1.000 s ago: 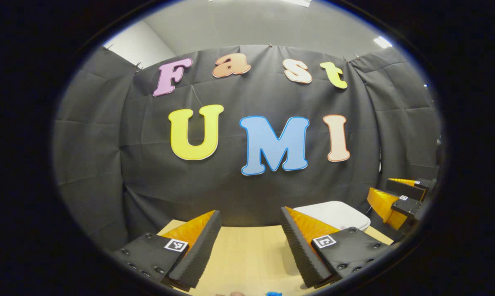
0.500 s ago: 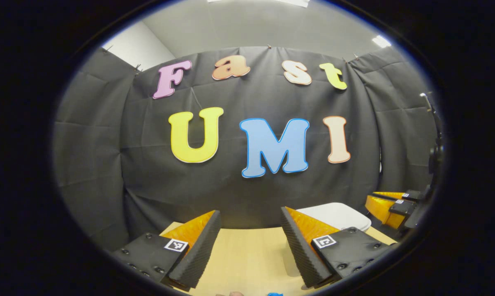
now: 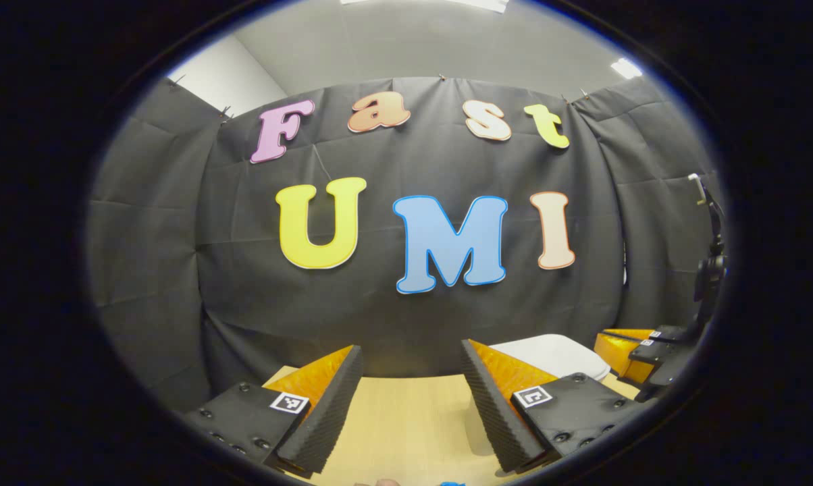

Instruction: Press the lid of the desktop garbage bin to open it, pick up the crumpled paper on the desktop and throw it into the bin, then pick up the pop can on the desktop and drop it into the bin, and finally close the garbage bin lid.

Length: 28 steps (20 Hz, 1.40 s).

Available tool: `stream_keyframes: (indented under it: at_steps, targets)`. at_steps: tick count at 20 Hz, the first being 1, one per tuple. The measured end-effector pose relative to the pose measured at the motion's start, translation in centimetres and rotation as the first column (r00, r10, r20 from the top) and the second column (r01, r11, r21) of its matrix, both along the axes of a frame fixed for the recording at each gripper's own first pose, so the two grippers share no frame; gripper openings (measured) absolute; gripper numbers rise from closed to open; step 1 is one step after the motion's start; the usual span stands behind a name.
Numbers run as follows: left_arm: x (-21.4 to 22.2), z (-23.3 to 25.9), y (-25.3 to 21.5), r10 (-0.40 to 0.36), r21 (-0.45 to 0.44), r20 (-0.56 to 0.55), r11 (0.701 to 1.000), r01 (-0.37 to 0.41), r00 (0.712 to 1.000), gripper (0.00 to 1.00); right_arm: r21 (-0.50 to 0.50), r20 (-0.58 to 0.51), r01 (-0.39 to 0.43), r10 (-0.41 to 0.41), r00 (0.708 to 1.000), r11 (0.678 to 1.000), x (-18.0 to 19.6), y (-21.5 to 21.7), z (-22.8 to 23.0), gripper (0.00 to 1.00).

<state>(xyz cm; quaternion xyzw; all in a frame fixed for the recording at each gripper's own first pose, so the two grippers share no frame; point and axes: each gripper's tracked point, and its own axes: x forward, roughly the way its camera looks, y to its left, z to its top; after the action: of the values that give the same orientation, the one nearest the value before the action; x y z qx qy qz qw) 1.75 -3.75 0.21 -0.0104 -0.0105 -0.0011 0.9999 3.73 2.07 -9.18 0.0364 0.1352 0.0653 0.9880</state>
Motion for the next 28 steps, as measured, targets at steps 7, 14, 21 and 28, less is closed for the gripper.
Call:
stream_keyframes:
  at_steps: [7,14,21,28]
  targets:
    - [0.2,-0.2,0.0,0.001,0.000,-0.003,1.000,-0.001,1.000,0.99,0.021,-0.098,-0.028,0.030,0.995,0.999,0.6,1.0,-3.5,0.04]
    - [0.5,-0.2,0.1,0.002,0.002,0.001,1.000,-0.002,1.000,0.99,0.039,-0.165,-0.030,0.036,0.986,0.999,0.9,1.2,-5.6,0.04]
    - [1.2,-0.3,0.0,0.001,0.000,-0.001,1.000,-0.001,1.000,0.99,0.025,-0.175,-0.033,0.036,0.984,0.999,0.8,1.1,-6.4,0.05]
    - [1.6,-0.8,-0.6,-0.012,-0.017,-0.007,1.000,0.012,1.000,0.99,0.072,-0.208,-0.038,0.052,0.977,0.997,0.8,1.3,-7.0,0.05]
